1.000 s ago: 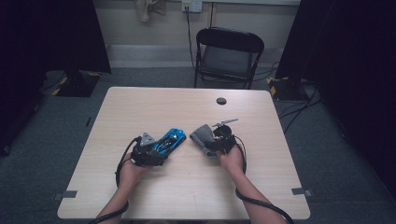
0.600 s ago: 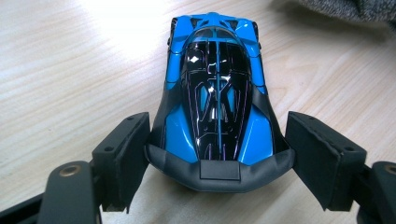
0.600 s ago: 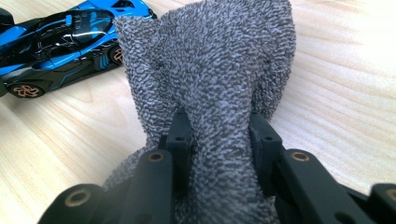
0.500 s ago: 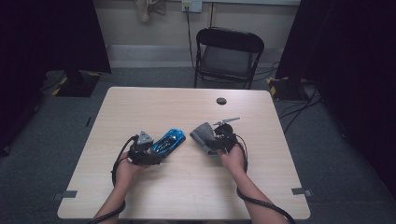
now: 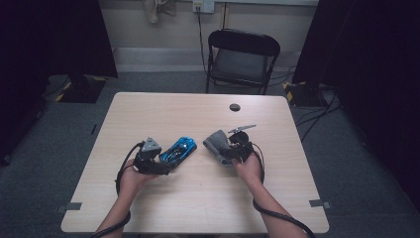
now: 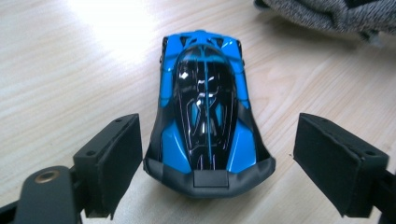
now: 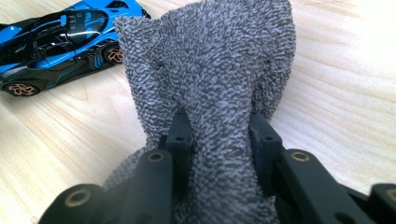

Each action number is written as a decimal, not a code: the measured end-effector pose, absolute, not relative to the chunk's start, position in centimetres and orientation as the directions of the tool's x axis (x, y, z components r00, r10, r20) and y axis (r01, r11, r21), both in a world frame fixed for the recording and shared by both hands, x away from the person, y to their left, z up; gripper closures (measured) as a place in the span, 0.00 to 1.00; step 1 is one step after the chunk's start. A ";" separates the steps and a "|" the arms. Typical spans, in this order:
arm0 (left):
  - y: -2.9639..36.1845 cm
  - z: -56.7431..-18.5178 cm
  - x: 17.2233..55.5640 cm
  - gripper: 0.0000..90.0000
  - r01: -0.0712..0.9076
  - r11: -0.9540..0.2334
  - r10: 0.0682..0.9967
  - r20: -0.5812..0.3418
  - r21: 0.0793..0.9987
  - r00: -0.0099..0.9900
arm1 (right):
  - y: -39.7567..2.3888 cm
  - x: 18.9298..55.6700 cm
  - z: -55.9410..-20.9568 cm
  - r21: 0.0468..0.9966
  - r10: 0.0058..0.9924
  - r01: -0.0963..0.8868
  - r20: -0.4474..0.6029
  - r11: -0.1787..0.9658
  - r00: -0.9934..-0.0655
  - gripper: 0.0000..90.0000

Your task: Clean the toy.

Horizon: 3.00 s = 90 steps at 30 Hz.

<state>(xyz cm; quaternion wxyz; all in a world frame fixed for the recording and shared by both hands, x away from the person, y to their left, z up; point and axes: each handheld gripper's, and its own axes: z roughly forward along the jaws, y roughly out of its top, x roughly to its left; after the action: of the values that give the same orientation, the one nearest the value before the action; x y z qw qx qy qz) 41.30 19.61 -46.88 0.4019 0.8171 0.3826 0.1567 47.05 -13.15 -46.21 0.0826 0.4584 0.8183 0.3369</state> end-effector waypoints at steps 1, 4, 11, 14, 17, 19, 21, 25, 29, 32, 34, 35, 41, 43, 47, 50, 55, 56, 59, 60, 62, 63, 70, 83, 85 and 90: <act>19.5 -46.6 41.3 0.17 0.488 -0.398 0.747 -0.034 0.777 0.664 | -13.2 47.0 -46.2 0.627 0.806 0.694 0.173 0.354 -0.567 0.75; 19.2 -45.9 41.5 0.18 0.484 -0.398 0.746 -0.032 0.780 0.665 | -13.0 47.0 -46.2 0.625 0.805 0.695 0.174 0.355 -0.567 0.75; 18.6 -45.8 42.6 0.45 0.539 -0.385 0.768 -0.064 0.749 0.637 | -12.3 47.0 -46.0 0.626 0.794 0.689 0.179 0.364 -0.582 0.75; 18.4 -46.1 42.9 0.52 0.549 -0.385 0.776 -0.062 0.742 0.627 | -12.1 46.9 -46.0 0.628 0.792 0.687 0.176 0.367 -0.584 0.75; 18.1 -46.4 43.2 0.53 0.561 -0.385 0.780 -0.067 0.733 0.622 | -12.1 47.0 -46.1 0.623 0.792 0.689 0.177 0.369 -0.584 0.75; 17.9 -46.7 43.3 0.52 0.568 -0.388 0.776 -0.075 0.725 0.626 | -12.1 47.0 -46.1 0.624 0.793 0.689 0.177 0.367 -0.583 0.75; 17.7 -46.9 43.3 0.53 0.567 -0.393 0.778 -0.067 0.724 0.625 | -12.1 46.9 -46.1 0.624 0.792 0.692 0.184 0.363 -0.582 0.75; 17.5 -46.9 43.4 0.59 0.570 -0.413 0.787 -0.037 0.710 0.616 | -12.2 46.9 -46.2 0.622 0.794 0.692 0.178 0.367 -0.581 0.75; 17.8 -47.0 43.2 0.60 0.556 -0.422 0.777 -0.030 0.717 0.628 | -12.2 46.8 -46.2 0.622 0.792 0.690 0.178 0.369 -0.584 0.75; 17.8 -47.1 43.1 0.60 0.548 -0.429 0.773 -0.022 0.718 0.634 | -12.1 46.8 -46.3 0.618 0.795 0.693 0.175 0.371 -0.581 0.75; 17.8 -47.1 43.1 0.60 0.555 -0.417 0.779 -0.033 0.720 0.627 | -12.1 46.8 -46.3 0.620 0.794 0.691 0.174 0.371 -0.582 0.75; 17.8 -47.1 43.0 0.60 0.551 -0.419 0.778 -0.027 0.722 0.627 | -12.1 46.8 -46.2 0.622 0.794 0.690 0.173 0.371 -0.583 0.75; 18.3 -47.0 42.9 0.68 0.550 -0.438 0.768 -0.023 0.711 0.641 | -11.5 46.7 -46.3 0.617 0.795 0.690 0.164 0.380 -0.584 0.75; 18.3 -47.1 42.8 0.71 0.545 -0.433 0.767 -0.023 0.718 0.641 | -11.3 46.7 -46.3 0.616 0.794 0.690 0.166 0.380 -0.585 0.75; 18.2 -47.0 42.7 0.71 0.550 -0.434 0.770 -0.022 0.714 0.637 | -10.8 46.7 -46.5 0.616 0.789 0.685 0.161 0.389 -0.593 0.75; 18.3 -47.0 42.6 0.72 0.557 -0.432 0.769 -0.034 0.709 0.639 | -10.7 46.8 -46.5 0.614 0.788 0.685 0.160 0.392 -0.595 0.75; 18.5 -47.0 42.5 0.72 0.550 -0.439 0.766 -0.024 0.710 0.643 | -10.4 46.7 -46.5 0.614 0.786 0.685 0.164 0.391 -0.596 0.75; 18.5 -47.0 42.5 0.72 0.550 -0.439 0.766 -0.024 0.710 0.643 | -10.3 46.7 -46.5 0.615 0.785 0.684 0.164 0.392 -0.598 0.75; 18.6 -47.0 42.3 0.71 0.555 -0.432 0.769 -0.030 0.711 0.638 | -10.2 46.6 -46.6 0.609 0.785 0.688 0.165 0.395 -0.597 0.75; 18.6 -47.0 42.3 0.69 0.555 -0.432 0.769 -0.030 0.711 0.638 | -10.2 46.6 -46.6 0.609 0.785 0.688 0.164 0.395 -0.597 0.75; 18.6 -46.9 42.3 0.59 0.558 -0.403 0.774 -0.055 0.726 0.631 | -10.2 46.6 -46.6 0.609 0.785 0.687 0.165 0.395 -0.597 0.75; 18.4 -46.9 42.4 0.51 0.559 -0.397 0.773 -0.064 0.728 0.632 | -10.2 46.6 -46.5 0.609 0.784 0.688 0.166 0.396 -0.598 0.75; 17.0 -45.9 43.6 0.44 0.519 -0.441 0.767 0.006 0.732 0.642 | -10.3 46.9 -46.3 0.612 0.783 0.684 0.163 0.397 -0.600 0.75; 14.9 -46.9 46.1 0.50 0.570 -0.450 0.783 -0.004 0.688 0.622 | -10.8 47.0 -46.6 0.609 0.782 0.691 0.177 0.389 -0.597 0.75; 15.2 -47.0 46.0 0.52 0.578 -0.416 0.790 -0.036 0.702 0.612 | -10.9 47.0 -46.7 0.611 0.783 0.690 0.178 0.387 -0.596 0.75; 15.0 -47.0 45.8 0.52 0.559 -0.447 0.785 0.006 0.698 0.620 | -10.8 47.0 -46.9 0.609 0.782 0.692 0.179 0.388 -0.596 0.75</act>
<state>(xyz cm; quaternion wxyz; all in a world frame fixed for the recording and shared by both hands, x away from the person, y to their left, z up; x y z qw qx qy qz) 45.77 14.95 -47.03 0.3377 0.8342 0.4028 0.1668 46.95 -10.75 -46.88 0.0687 0.4440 0.8302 0.3301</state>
